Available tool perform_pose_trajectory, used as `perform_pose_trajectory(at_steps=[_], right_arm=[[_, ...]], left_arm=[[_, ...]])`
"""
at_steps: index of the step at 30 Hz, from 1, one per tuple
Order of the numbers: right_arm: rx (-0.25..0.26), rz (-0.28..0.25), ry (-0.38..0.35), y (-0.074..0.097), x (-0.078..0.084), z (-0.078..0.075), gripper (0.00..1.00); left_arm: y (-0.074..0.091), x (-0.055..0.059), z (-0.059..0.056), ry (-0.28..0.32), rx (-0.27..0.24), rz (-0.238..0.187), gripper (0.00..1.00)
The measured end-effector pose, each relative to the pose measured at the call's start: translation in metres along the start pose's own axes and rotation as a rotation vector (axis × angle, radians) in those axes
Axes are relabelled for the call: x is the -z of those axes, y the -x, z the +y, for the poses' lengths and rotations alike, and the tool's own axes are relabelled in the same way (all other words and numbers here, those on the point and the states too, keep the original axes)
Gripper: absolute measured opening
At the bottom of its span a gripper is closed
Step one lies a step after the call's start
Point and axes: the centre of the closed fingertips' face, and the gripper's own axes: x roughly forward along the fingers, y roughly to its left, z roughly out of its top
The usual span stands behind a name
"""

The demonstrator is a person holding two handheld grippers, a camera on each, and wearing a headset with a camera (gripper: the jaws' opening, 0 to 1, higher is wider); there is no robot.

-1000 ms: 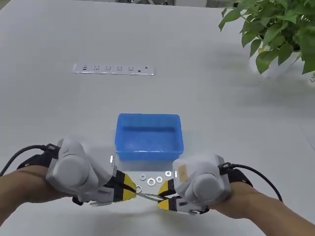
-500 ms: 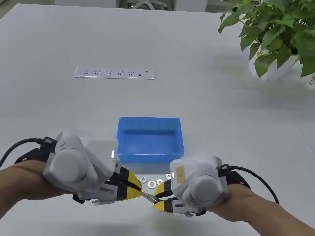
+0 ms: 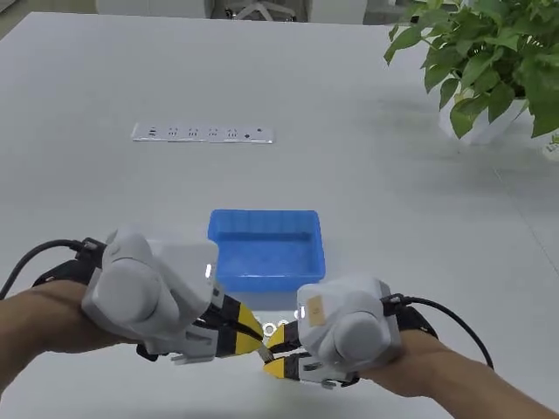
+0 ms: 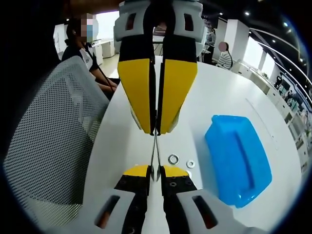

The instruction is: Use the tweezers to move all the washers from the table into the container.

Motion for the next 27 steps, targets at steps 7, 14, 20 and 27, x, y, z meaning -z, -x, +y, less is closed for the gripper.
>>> perform_pose_trajectory(at_steps=[7, 14, 20, 27], right_arm=[[0.0, -0.013, -0.012, 0.001, 0.0, 0.001, 0.1], [0.001, -0.022, -0.019, 0.002, 0.0, 0.002, 0.1], [0.0, -0.027, -0.022, 0.001, 0.0, 0.003, 0.1], [-0.001, -0.028, -0.026, 0.002, 0.001, 0.003, 0.1]], left_arm=[[-0.005, -0.006, -0.001, -0.007, 0.013, -0.016, 0.05], [-0.01, -0.006, -0.004, -0.017, 0.03, -0.02, 0.06], [-0.012, 0.001, -0.006, -0.011, 0.038, -0.001, 0.07], [-0.009, 0.002, -0.004, 0.001, 0.031, -0.011, 0.06]])
